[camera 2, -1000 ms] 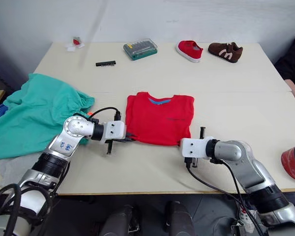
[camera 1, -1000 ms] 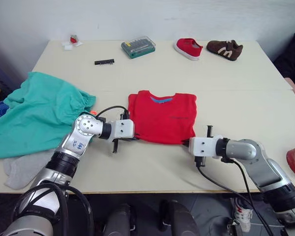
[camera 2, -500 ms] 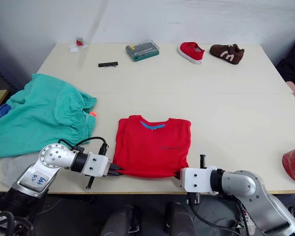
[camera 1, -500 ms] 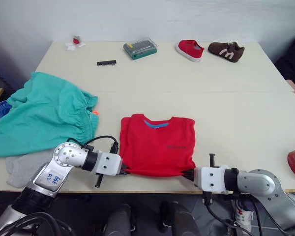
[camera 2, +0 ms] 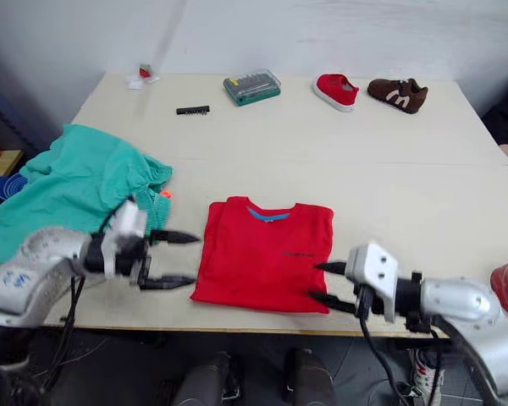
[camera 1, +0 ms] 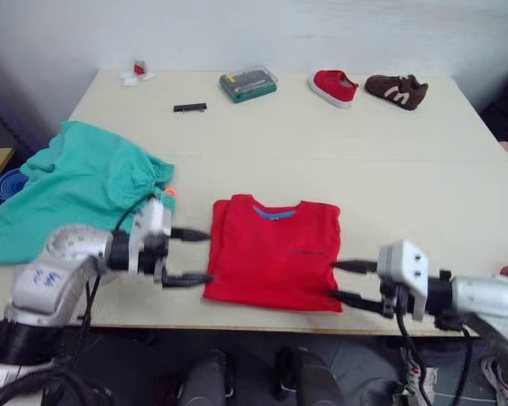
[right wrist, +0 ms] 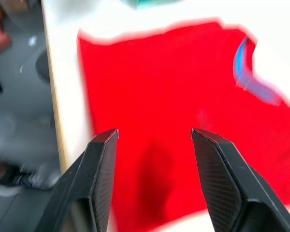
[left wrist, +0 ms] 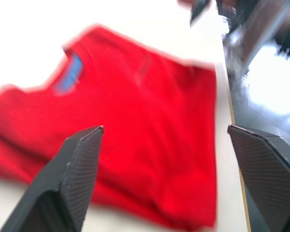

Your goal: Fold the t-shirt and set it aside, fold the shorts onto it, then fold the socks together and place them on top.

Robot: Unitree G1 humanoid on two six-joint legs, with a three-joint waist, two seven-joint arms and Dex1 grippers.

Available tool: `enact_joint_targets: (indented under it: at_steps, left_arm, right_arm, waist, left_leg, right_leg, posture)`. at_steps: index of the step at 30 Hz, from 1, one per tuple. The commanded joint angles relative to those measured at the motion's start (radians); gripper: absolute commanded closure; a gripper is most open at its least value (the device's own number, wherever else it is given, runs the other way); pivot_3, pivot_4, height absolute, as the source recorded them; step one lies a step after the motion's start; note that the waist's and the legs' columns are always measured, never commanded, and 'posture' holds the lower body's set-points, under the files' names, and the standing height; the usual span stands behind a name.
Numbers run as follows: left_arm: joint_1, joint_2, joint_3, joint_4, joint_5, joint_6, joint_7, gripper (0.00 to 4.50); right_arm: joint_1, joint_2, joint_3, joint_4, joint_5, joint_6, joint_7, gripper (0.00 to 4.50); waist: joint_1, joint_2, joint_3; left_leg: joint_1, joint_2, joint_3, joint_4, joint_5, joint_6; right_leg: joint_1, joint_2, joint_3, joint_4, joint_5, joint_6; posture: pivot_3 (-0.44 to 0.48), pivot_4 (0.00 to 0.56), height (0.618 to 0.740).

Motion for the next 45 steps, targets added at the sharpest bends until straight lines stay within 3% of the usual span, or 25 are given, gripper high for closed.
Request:
enact_joint_targets:
  at_steps: [1,5,9,13,21,28,31,33,37,45]
  left_arm:
    - [-0.057,-0.065,-0.059,0.051,0.019,0.008,0.04,0.42]
    - [-0.086,-0.097,-0.184,0.117,0.162,-0.1,0.03,1.52]
    - [-0.126,-0.198,-0.24,0.157,0.174,0.022,0.129,2.84]
    - [-0.114,-0.175,-0.322,0.231,0.31,-0.036,0.151,4.11]
    - [-0.099,-0.172,-0.328,0.315,0.391,-0.147,0.164,4.11]
    - [-0.105,-0.171,-0.323,0.333,0.396,-0.187,0.152,4.11]
    - [-0.152,-0.194,-0.281,0.333,0.344,-0.153,0.151,4.11]
    - [-0.218,-0.226,-0.233,0.364,0.303,-0.11,0.164,4.11]
    - [-0.32,-0.263,-0.228,0.509,0.35,-0.135,0.185,4.11]
    - [-0.457,-0.308,-0.251,0.864,0.479,-0.326,0.183,4.11]
  right_arm:
    - [-0.097,0.047,0.098,0.089,-0.015,0.008,-0.012,3.03]
    - [-0.21,0.107,0.21,0.219,-0.101,-0.025,-0.027,4.46]
    - [-0.312,0.144,0.352,0.349,-0.253,-0.091,-0.032,4.5]
    - [-0.373,0.185,0.334,0.443,-0.258,-0.08,-0.051,4.5]
    - [-0.525,0.257,0.312,0.729,-0.422,-0.101,-0.246,4.5]
    - [-0.591,0.25,0.263,0.789,-0.465,-0.084,-0.322,4.5]
    - [-0.578,0.255,0.223,0.676,-0.388,-0.049,-0.267,4.5]
    - [-0.525,0.238,0.202,0.513,-0.286,0.003,-0.179,4.5]
    - [-0.385,0.186,0.207,0.285,-0.181,0.063,-0.079,4.5]
    - [-0.154,0.068,0.33,0.143,-0.278,-0.001,-0.041,4.5]
  waist:
    - [0.0,0.0,0.0]
    - [-0.005,0.0,0.0]
    - [-0.01,-0.001,0.0]
    - [-0.013,-0.001,0.0]
    - [-0.028,0.0,-0.001]
    - [-0.029,0.0,-0.001]
    - [-0.029,0.0,-0.001]
    - [-0.028,0.0,-0.001]
    - [-0.02,0.0,-0.001]
    - [-0.023,-0.001,-0.001]
  left_leg:
    - [-0.001,0.0,0.0,0.0,0.001,0.0]
    - [-0.004,-0.001,0.003,0.0,0.002,-0.003]
    - [-0.004,-0.001,0.005,0.001,0.003,-0.002]
    - [-0.004,-0.001,0.004,0.002,0.003,-0.002]
    - [-0.001,0.0,0.004,0.002,0.004,-0.004]
    - [0.0,0.0,0.004,0.002,0.005,-0.005]
    - [0.0,0.0,0.004,0.002,0.005,-0.005]
    - [-0.002,-0.001,0.004,0.002,0.006,-0.004]
    - [-0.003,-0.001,0.001,0.001,0.005,-0.004]
    - [-0.005,-0.002,0.004,0.002,0.003,0.001]
  right_leg:
    - [0.0,0.0,0.0,0.0,0.0,0.0]
    - [-0.004,0.001,0.0,0.0,0.0,0.001]
    - [-0.004,0.002,0.001,0.001,0.0,0.001]
    - [-0.004,0.002,0.001,0.002,0.0,0.001]
    - [-0.003,0.0,0.001,0.005,0.0,0.001]
    - [-0.004,-0.001,0.001,0.008,0.0,-0.001]
    - [-0.004,-0.001,0.001,0.009,0.0,-0.001]
    - [-0.006,-0.001,0.001,0.009,0.0,-0.001]
    - [-0.005,-0.001,-0.001,0.008,0.0,0.0]
    - [-0.004,-0.001,0.0,0.001,0.001,0.004]
  posture:
    - [0.0,0.15,0.74]
    - [0.0,0.15,0.74]
    - [0.0,0.15,0.74]
    - [0.0,0.15,0.74]
    - [0.0,0.15,0.74]
    - [0.0,0.15,0.74]
    - [0.0,0.15,0.74]
    - [0.0,0.15,0.74]
    - [0.0,0.15,0.74]
    - [0.0,0.15,0.74]
